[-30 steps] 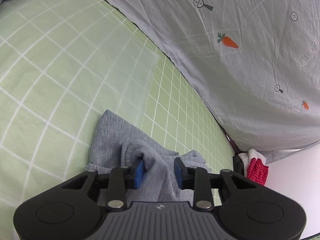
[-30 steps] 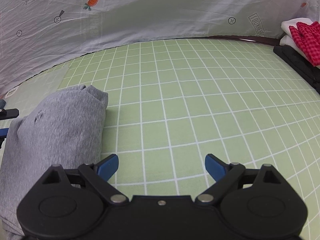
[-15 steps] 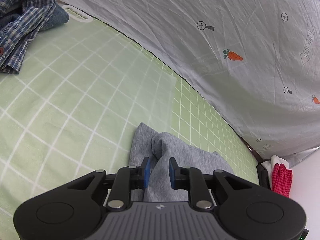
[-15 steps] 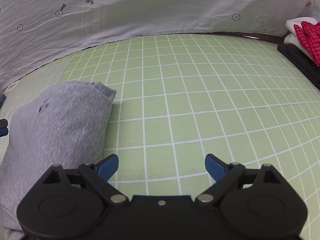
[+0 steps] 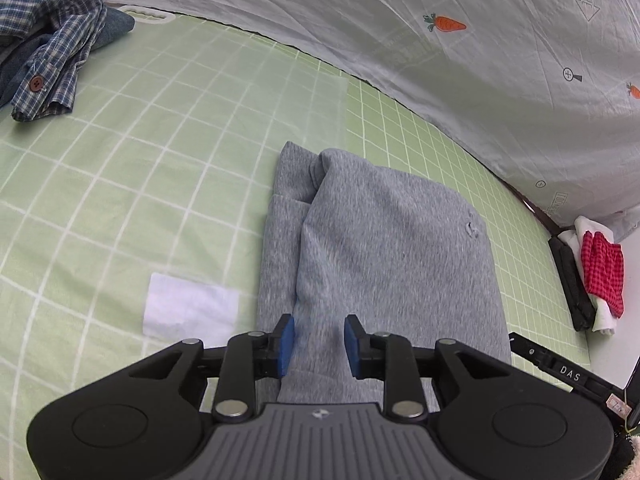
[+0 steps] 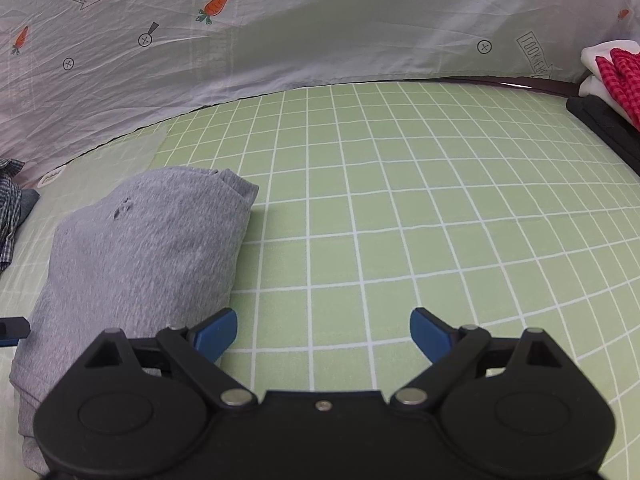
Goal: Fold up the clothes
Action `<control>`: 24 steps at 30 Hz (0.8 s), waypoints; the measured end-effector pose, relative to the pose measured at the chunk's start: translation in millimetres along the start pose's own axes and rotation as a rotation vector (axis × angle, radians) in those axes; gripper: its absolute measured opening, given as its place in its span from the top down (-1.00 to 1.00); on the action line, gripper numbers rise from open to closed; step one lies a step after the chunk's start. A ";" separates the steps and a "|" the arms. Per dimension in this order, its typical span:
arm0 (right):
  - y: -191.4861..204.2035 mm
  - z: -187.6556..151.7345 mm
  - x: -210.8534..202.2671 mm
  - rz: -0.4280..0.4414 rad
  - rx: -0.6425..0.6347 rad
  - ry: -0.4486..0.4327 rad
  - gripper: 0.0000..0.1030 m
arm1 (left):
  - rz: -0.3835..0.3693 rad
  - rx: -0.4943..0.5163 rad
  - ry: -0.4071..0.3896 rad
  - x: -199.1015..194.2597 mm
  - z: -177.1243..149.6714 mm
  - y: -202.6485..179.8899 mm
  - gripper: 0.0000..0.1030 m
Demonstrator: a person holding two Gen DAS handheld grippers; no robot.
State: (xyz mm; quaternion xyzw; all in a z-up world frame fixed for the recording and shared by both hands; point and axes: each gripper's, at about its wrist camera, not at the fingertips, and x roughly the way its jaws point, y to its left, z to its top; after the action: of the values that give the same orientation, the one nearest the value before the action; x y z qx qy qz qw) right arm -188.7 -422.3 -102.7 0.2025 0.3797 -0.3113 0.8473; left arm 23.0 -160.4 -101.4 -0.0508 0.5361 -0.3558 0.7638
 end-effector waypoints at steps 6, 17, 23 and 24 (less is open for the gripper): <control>-2.2 -7.8 -3.9 0.034 -0.007 0.003 -0.83 | -0.006 0.055 -0.044 -17.1 -28.3 -17.6 0.89; 3.1 -19.9 -8.7 0.085 -0.048 0.013 -0.83 | 0.143 -0.074 0.011 -40.6 -51.1 7.2 0.56; 9.4 -10.1 -20.7 0.137 -0.060 -0.037 -0.87 | 0.130 -0.074 -0.085 -55.2 -39.7 7.6 -0.06; 11.3 -7.3 -21.8 0.152 -0.062 -0.045 -0.89 | 0.133 -0.076 -0.086 -53.5 -35.4 7.9 -0.06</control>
State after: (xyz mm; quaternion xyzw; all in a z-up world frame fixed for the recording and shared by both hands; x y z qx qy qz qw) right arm -196.0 -401.7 -89.2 0.1976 0.3536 -0.2386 0.8826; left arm -12.6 -111.9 -78.0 -0.0594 0.5183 -0.2813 0.8054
